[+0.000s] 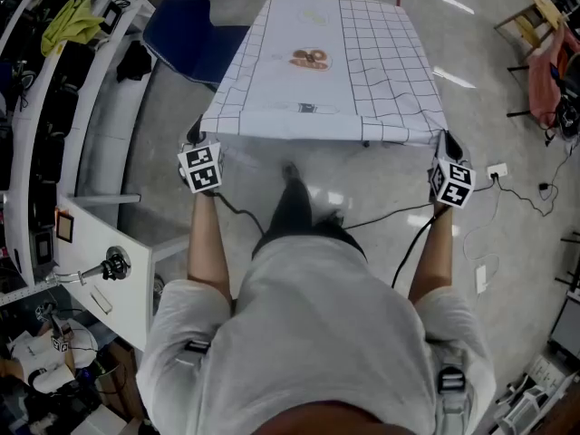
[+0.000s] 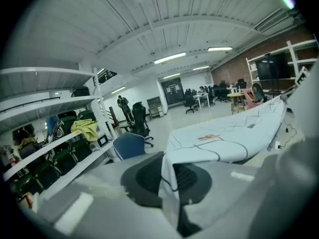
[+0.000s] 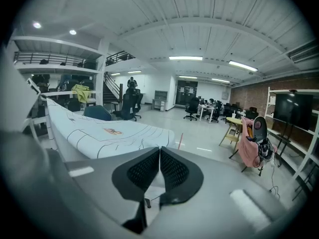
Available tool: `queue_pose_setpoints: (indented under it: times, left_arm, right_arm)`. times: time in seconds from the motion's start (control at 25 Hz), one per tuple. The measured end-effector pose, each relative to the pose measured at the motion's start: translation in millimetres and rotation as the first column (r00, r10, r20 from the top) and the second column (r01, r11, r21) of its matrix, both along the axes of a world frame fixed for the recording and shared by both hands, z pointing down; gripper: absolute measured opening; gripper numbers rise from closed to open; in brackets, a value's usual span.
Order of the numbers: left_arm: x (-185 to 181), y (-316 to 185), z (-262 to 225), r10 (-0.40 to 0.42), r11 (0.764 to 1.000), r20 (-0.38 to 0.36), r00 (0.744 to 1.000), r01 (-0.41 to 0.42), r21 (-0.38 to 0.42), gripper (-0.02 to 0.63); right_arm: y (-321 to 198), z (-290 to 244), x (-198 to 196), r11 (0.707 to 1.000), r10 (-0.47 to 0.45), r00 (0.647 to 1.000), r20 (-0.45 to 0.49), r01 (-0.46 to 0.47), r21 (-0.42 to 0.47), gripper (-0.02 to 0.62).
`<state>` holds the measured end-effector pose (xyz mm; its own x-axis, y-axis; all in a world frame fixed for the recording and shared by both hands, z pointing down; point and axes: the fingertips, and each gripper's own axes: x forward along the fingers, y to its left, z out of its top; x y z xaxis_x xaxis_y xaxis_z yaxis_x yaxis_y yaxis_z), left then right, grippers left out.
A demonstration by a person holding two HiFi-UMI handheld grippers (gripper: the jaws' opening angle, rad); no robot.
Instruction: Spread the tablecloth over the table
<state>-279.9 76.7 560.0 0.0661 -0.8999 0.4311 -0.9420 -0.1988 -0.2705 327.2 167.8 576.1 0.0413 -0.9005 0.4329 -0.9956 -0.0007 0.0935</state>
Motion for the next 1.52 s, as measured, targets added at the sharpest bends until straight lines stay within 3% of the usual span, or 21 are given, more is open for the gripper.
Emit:
queue_pose_setpoints:
  times: [0.36,0.52,0.72,0.84,1.16,1.24,1.4,1.52]
  left_arm:
    - [3,3,24,-0.046,0.997,-0.030,0.998,0.044,-0.058,0.021]
    - [11,1,36,-0.054,0.992,-0.041,0.998,0.049,-0.120,0.021]
    - [18,16,70,-0.031,0.973,-0.058,0.998,0.016,-0.232,0.114]
    - [31,21,81,0.021,0.961,-0.038,0.999,-0.031,-0.276,0.154]
    - [40,29,94,0.029,0.941,-0.023,0.999,-0.035,-0.335,0.155]
    - [38,34,98,0.041,0.928,-0.017,0.999,-0.044,-0.371,0.155]
    - [35,52,120,0.086,0.875,-0.010,0.996,-0.081,-0.477,0.155]
    - [32,62,131,0.104,0.856,0.013,0.994,-0.083,-0.510,0.155]
  right_arm:
    - [1,14,-6,0.999,-0.025,1.000,0.000,0.025,-0.041,0.008]
    - [-5,22,-7,0.996,-0.028,0.999,0.020,0.030,-0.080,0.010]
    - [7,39,-14,0.996,-0.012,0.999,0.051,0.016,-0.090,0.064]
    - [4,38,-18,0.997,-0.015,0.997,0.073,0.021,-0.079,0.061]
    - [-6,38,-36,0.997,-0.043,0.993,0.106,0.050,-0.063,0.041]
    - [-8,40,-43,0.996,-0.055,0.992,0.117,0.062,-0.061,0.041]
    - [-14,43,-60,0.995,-0.078,0.987,0.140,0.087,-0.055,0.040]
    - [-18,46,-74,0.992,-0.099,0.983,0.154,0.109,-0.056,0.040]
